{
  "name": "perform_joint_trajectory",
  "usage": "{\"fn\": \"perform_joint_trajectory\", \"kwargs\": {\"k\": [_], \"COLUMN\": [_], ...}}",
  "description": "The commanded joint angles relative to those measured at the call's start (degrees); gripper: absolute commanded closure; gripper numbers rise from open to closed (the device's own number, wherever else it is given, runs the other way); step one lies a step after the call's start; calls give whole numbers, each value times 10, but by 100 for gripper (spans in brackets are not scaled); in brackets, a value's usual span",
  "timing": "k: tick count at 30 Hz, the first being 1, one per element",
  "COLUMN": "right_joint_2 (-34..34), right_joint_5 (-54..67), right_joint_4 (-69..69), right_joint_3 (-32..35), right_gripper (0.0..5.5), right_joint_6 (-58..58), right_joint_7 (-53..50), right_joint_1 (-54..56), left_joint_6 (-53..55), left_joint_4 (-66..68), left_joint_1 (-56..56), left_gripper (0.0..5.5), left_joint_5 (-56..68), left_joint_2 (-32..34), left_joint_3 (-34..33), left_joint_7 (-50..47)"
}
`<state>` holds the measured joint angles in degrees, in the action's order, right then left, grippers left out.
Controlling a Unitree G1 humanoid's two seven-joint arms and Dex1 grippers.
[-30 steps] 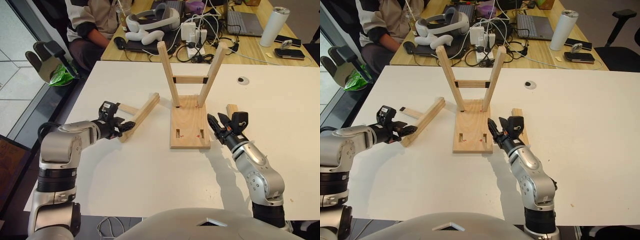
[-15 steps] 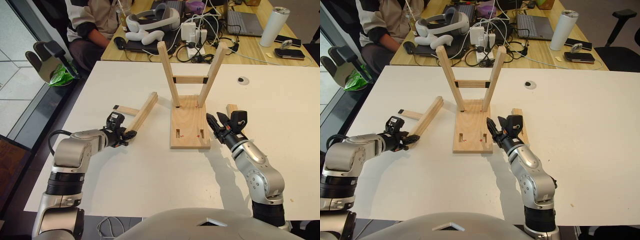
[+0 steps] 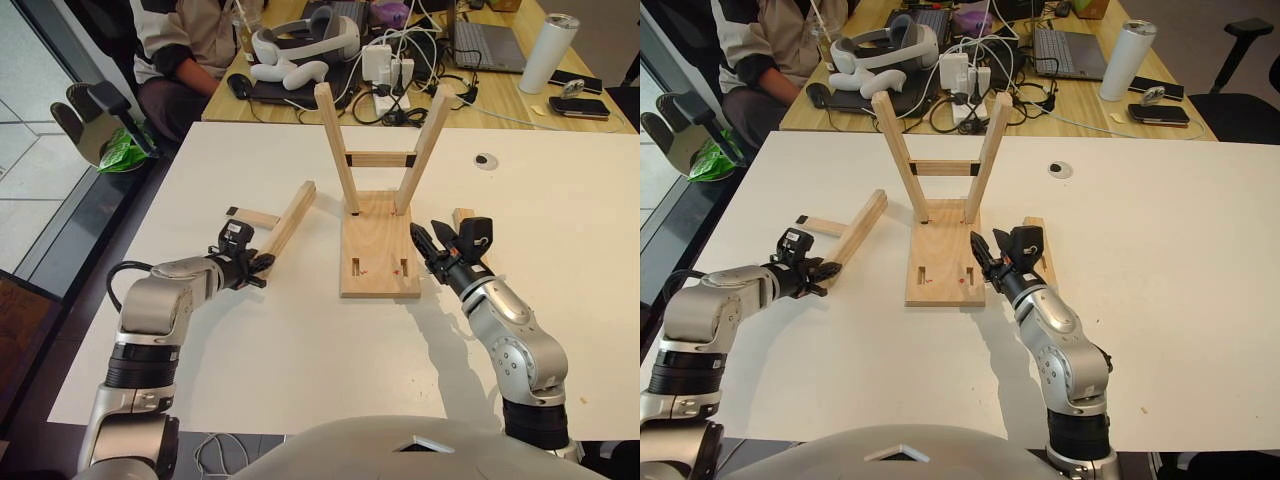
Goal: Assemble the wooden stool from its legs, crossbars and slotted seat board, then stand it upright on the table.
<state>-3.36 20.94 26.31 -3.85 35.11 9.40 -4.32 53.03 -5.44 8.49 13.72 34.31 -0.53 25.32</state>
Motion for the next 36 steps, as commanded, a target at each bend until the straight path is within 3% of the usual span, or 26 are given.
{"fn": "perform_joint_trajectory", "kwargs": {"k": [1,5,10,14,17,19,23,31,36], "right_joint_2": [-7,-1,61,63,62,55,36,6,5], "right_joint_5": [-1,35,309,511,740,815,853,797,770], "right_joint_4": [2,9,26,15,27,32,23,-45,-60], "right_joint_3": [10,25,138,209,216,210,191,169,170], "right_gripper": [313,313,313,239,192,160,160,160,248], "right_joint_6": [1,8,77,55,21,3,-28,-55,-73], "right_joint_7": [-2,13,-27,-111,-168,-189,-214,-190,-187], "right_joint_1": [7,28,151,258,296,298,318,358,353], "left_joint_6": [-115,-208,-387,-471,-499,-508,-543,-587,-598], "left_joint_4": [15,-16,-83,-125,-144,-155,-178,-190,-180], "left_joint_1": [48,115,145,140,141,145,137,121,118], "left_gripper": [448,448,448,448,448,448,448,448,448], "left_joint_5": [-157,-264,-425,-542,-616,-637,-667,-695,-714], "left_joint_2": [69,92,136,135,107,87,49,3,2], "left_joint_3": [-35,-78,4,68,100,108,133,142,129], "left_joint_7": [-161,-295,-345,-349,-357,-360,-354,-336,-332]}}
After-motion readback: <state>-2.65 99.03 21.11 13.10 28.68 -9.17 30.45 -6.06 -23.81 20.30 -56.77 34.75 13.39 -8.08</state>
